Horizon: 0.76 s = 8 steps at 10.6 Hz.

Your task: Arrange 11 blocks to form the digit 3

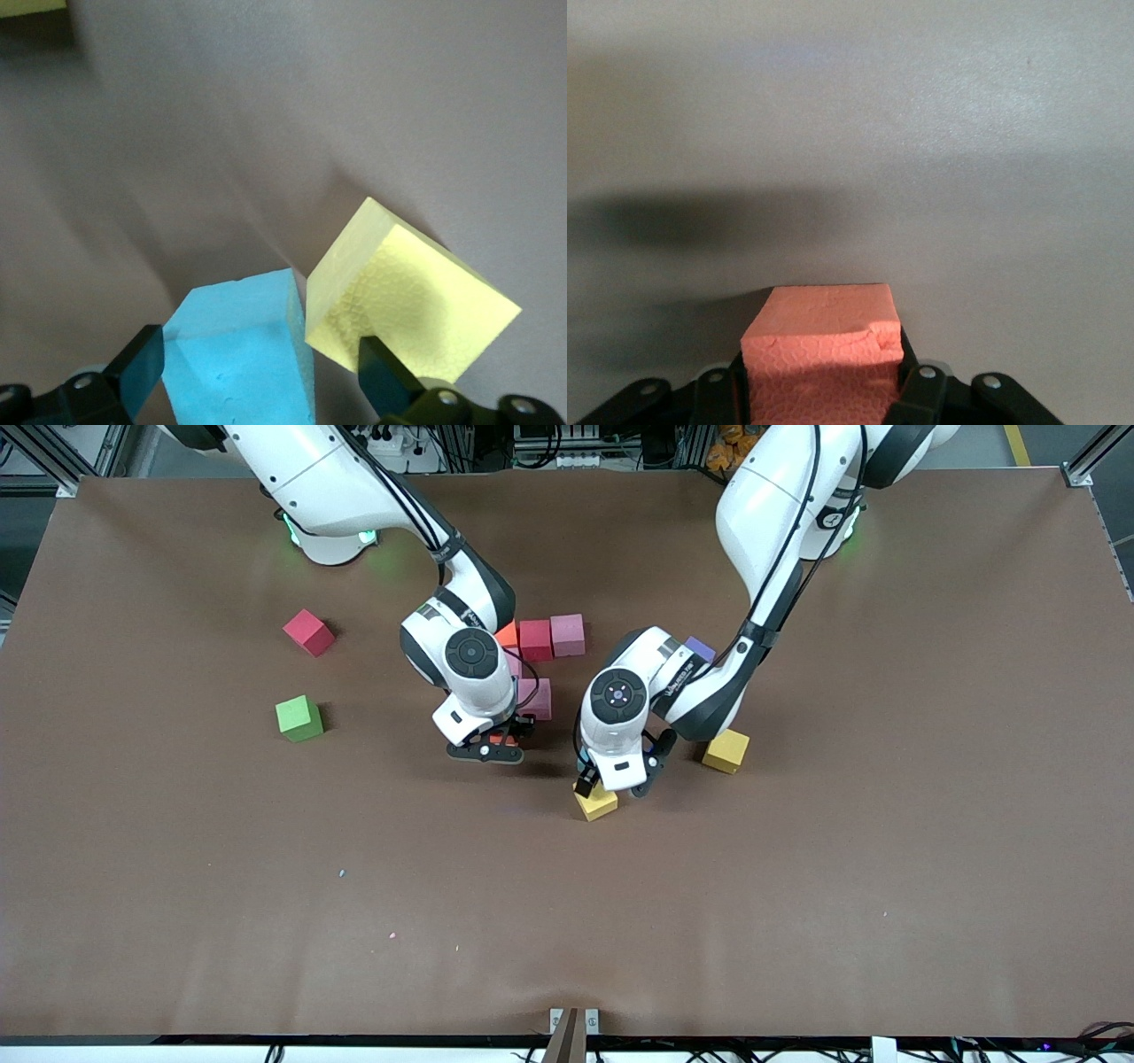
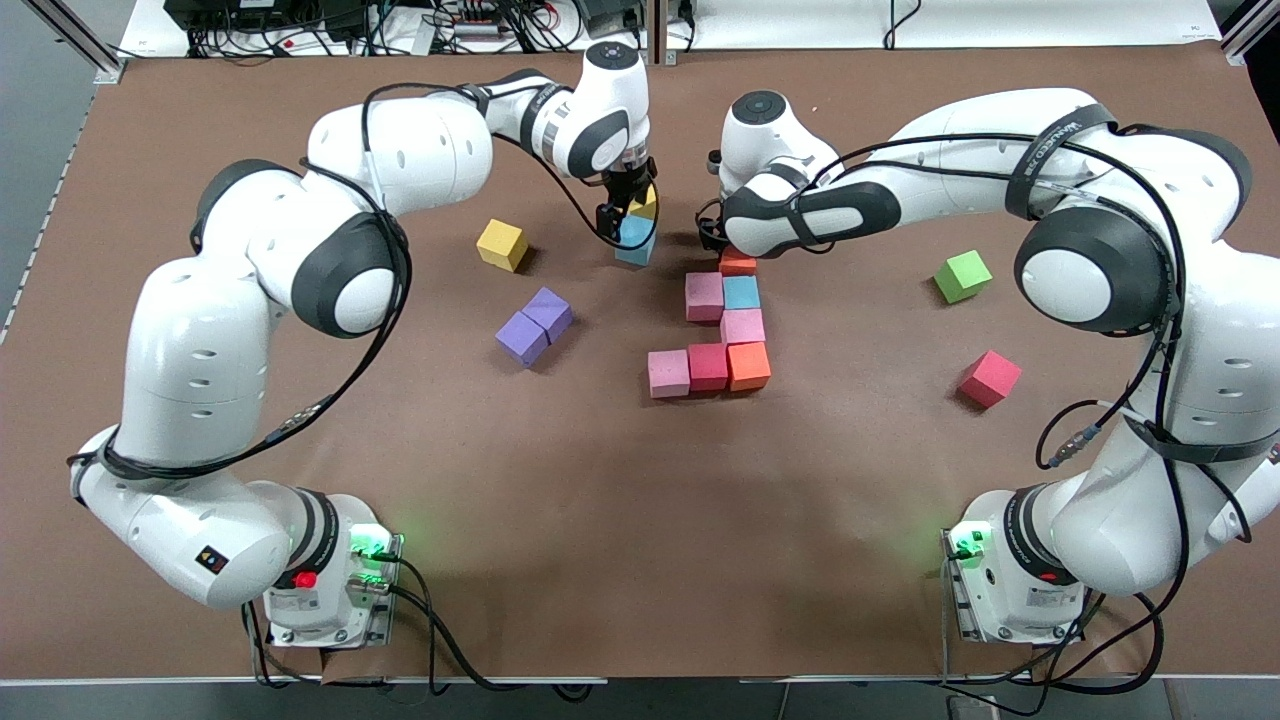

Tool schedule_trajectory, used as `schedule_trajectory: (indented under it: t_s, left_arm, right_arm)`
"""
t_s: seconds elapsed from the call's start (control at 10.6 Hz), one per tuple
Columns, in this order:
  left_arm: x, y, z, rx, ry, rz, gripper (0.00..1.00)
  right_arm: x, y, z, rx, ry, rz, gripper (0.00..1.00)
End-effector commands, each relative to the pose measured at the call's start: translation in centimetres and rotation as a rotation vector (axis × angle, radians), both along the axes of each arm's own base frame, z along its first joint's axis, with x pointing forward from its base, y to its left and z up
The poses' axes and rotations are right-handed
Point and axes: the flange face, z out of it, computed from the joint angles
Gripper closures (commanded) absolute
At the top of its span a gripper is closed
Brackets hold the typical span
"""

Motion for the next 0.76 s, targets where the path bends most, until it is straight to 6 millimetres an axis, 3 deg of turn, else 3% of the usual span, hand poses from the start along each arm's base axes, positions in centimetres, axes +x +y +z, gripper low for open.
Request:
schedule_trajectory:
  t_s: [0.0,0.19,0.28,0.38,0.47,0.66]
  left_arm:
    - [0.2,0.1,1.4,-0.013,0.006,0.013,0.0]
    - [-0.7,-0.8,1.6,-0.042,0.04,0.033,0.0]
    - [-1.0,-1.1,1.4,-0.048,0.052,0.039,0.0]
    - [-1.2,-1.3,1.3,-0.057,0.063,0.046,0.0]
    - [-1.5,-1.6,1.2,-0.068,0.078,0.054,0.0]
    - [-2.6,-2.6,0.4,-0.076,0.098,0.032,0.0]
  right_arm:
    - [-0.5,0.2,-0.1,-0.011,-0.003,-0.01,0.8]
    - [-0.6,0.1,-0.3,-0.013,-0.002,-0.009,0.77]
    - [-0.5,0.0,-0.3,-0.015,0.0,-0.01,0.7]
    - [-0.1,-0.3,-0.1,-0.012,-0.003,-0.017,0.42]
    - [0.1,-0.5,-0.1,-0.011,-0.003,-0.024,0.02]
    - [1.7,-1.9,0.9,0.003,-0.013,-0.062,0.0]
